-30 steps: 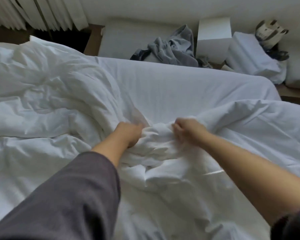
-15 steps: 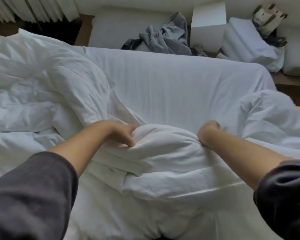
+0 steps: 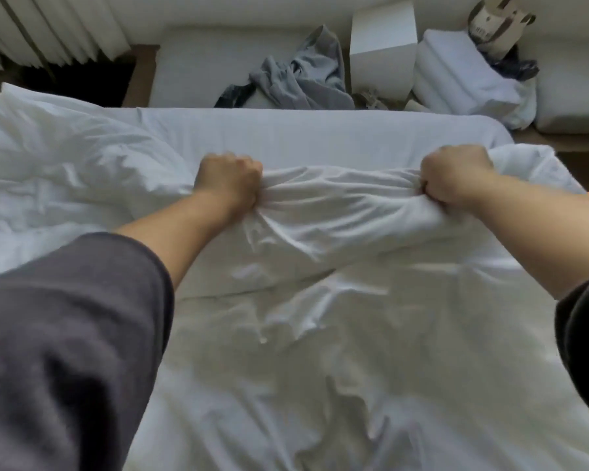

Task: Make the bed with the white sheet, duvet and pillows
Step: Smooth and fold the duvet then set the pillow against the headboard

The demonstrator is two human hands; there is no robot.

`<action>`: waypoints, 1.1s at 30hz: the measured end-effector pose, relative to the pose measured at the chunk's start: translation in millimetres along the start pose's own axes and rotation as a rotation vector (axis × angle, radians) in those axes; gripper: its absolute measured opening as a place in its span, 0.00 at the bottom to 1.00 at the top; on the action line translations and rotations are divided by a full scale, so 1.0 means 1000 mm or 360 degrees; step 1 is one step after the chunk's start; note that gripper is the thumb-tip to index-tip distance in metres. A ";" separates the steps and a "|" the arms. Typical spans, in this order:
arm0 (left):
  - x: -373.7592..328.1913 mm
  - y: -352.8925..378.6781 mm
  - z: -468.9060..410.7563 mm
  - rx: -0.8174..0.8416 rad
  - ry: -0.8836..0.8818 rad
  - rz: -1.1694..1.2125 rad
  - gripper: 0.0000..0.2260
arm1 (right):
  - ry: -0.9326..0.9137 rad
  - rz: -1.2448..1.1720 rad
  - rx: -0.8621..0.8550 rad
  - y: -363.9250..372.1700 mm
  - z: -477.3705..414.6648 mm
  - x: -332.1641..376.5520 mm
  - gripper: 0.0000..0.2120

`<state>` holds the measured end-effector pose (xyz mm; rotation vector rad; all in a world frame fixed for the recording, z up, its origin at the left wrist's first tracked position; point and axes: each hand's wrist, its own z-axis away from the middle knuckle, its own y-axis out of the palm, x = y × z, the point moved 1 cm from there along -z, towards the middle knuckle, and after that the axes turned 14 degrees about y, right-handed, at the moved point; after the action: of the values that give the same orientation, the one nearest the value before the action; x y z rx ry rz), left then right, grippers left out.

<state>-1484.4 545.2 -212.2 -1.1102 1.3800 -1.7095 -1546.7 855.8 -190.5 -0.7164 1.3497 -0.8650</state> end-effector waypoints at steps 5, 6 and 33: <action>0.033 -0.068 -0.077 -0.0444 -0.0260 0.0098 0.11 | 0.0441 -0.0274 -0.0285 -0.037 -0.050 -0.056 0.12; 0.044 -0.078 -0.092 -0.0531 -0.0378 0.0133 0.12 | 0.0504 -0.0453 -0.0374 -0.048 -0.063 -0.063 0.12; -0.072 0.125 -0.144 0.0819 -0.0389 0.0759 0.65 | 0.0451 -0.0865 0.0861 0.131 -0.133 0.078 0.56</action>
<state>-1586.7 640.5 -360.5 -0.6115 0.8858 -1.4055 -1663.2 863.1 -356.2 -0.5452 1.0897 -1.7403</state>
